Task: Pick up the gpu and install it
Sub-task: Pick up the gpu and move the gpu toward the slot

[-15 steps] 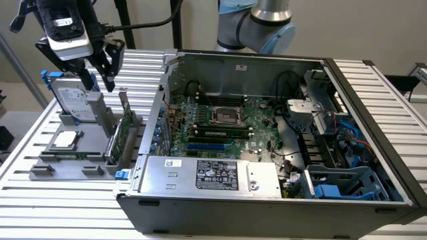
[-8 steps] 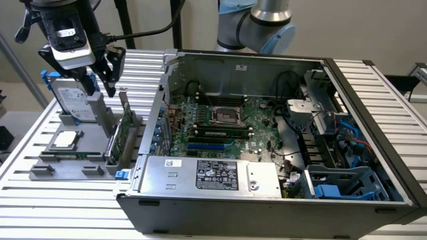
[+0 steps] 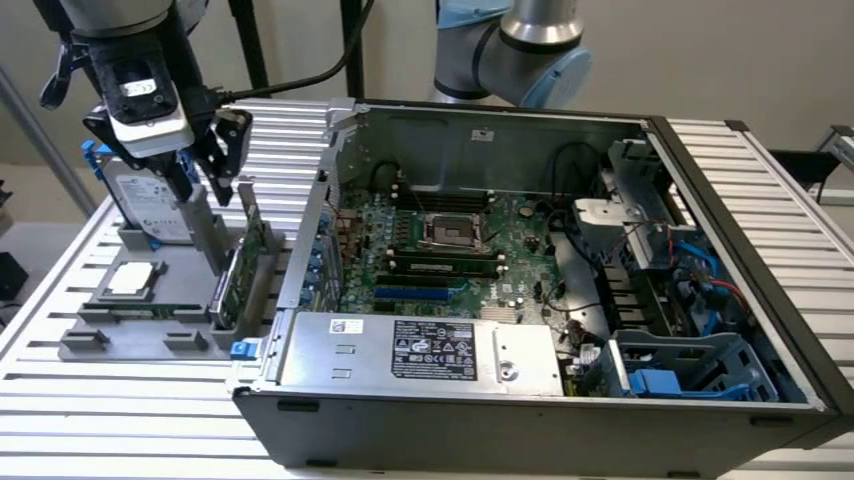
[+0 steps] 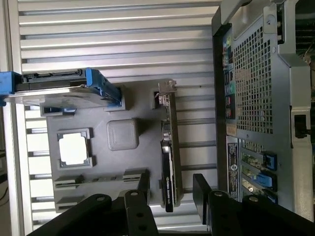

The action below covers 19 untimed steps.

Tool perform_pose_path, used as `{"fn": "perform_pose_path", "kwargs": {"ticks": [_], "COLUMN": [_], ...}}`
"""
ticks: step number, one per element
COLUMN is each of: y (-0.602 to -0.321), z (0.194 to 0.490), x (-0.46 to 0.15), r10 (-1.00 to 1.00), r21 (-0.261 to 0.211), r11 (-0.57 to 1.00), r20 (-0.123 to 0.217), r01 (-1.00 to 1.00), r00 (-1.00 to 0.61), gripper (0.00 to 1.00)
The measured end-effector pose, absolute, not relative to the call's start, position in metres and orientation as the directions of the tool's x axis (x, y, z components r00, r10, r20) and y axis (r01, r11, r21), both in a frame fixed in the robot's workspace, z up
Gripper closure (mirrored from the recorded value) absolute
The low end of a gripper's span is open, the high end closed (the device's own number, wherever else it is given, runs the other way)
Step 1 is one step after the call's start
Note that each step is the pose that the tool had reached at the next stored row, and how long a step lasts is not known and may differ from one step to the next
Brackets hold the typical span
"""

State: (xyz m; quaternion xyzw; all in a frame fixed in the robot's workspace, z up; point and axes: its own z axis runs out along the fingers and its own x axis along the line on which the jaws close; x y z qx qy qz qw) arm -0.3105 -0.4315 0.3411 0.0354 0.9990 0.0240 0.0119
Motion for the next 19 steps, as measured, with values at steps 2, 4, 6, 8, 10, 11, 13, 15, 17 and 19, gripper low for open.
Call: {"fn": "perform_pose_path", "kwargs": {"ticks": [2, 4, 6, 8, 10, 11, 13, 15, 17, 19], "y": [-0.432, -0.432, -0.432, -0.432, -0.432, -0.432, -0.432, -0.432, -0.432, -0.432], "z": [0.337, 0.334, 0.330, 0.327, 0.323, 0.321, 0.317, 0.314, 0.310, 0.306], "x": [-0.311, -0.313, -0.314, -0.315, -0.316, -0.316, -0.317, -0.318, -0.318, -0.319], "r10": [0.071, 0.071, 0.071, 0.071, 0.071, 0.071, 0.071, 0.071, 0.071, 0.071], "r21": [0.049, 0.049, 0.049, 0.049, 0.049, 0.049, 0.049, 0.049, 0.049, 0.049], "r11": [0.996, 0.996, 0.996, 0.996, 0.996, 0.996, 0.996, 0.996, 0.996, 0.996], "r20": [-0.022, -0.022, -0.022, -0.022, -0.022, -0.022, -0.022, -0.022, -0.022, -0.022], "r01": [0.070, 0.070, 0.070, 0.070, 0.070, 0.070, 0.070, 0.070, 0.070, 0.070], "r00": [-0.997, -0.997, -0.997, -0.997, -0.997, -0.997, -0.997, -0.997, -0.997, -0.997], "gripper": [0.52, 0.52, 0.52, 0.52, 0.52, 0.52, 0.52, 0.52, 0.52, 0.52]}}
